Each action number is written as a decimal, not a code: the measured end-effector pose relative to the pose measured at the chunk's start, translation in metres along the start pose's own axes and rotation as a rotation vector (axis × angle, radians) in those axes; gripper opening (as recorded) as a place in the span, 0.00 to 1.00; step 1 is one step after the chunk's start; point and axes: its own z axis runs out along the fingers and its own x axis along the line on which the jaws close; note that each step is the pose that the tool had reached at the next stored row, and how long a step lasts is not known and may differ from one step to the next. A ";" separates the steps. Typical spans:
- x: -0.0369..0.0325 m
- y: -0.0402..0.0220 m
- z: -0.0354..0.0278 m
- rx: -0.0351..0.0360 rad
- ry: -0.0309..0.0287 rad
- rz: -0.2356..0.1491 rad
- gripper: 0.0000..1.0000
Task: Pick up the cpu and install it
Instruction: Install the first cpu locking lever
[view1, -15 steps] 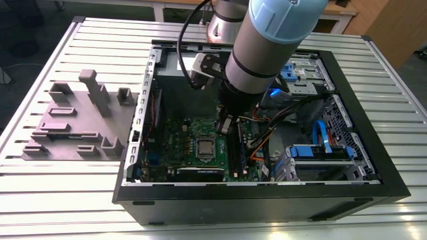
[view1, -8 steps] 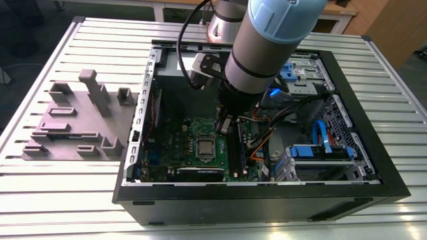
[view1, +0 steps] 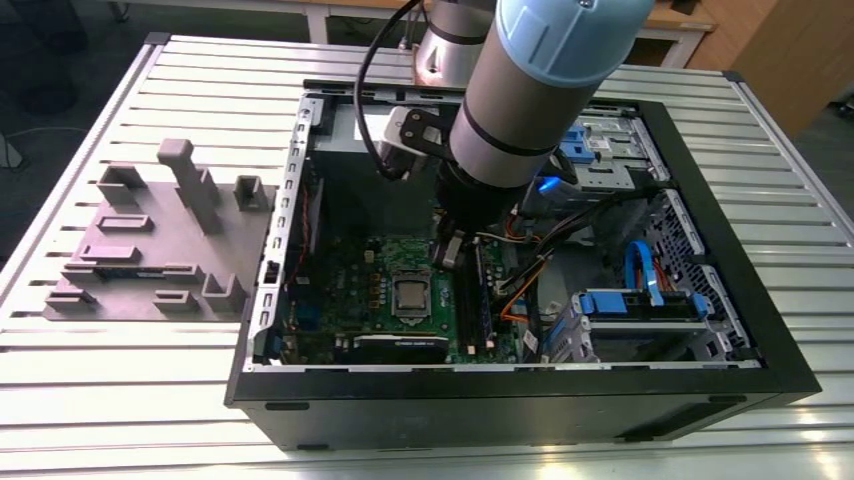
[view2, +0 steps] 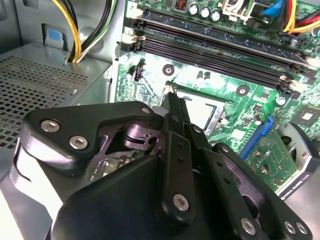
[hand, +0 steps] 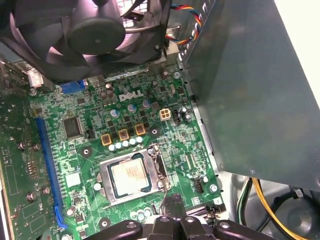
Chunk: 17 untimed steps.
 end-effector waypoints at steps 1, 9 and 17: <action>0.0000 0.0000 0.0000 -0.0010 0.0018 -0.013 0.11; 0.0007 0.0009 0.0005 -0.0019 0.0093 -0.073 0.11; 0.0021 0.0007 0.0022 0.0000 0.0179 -0.145 0.11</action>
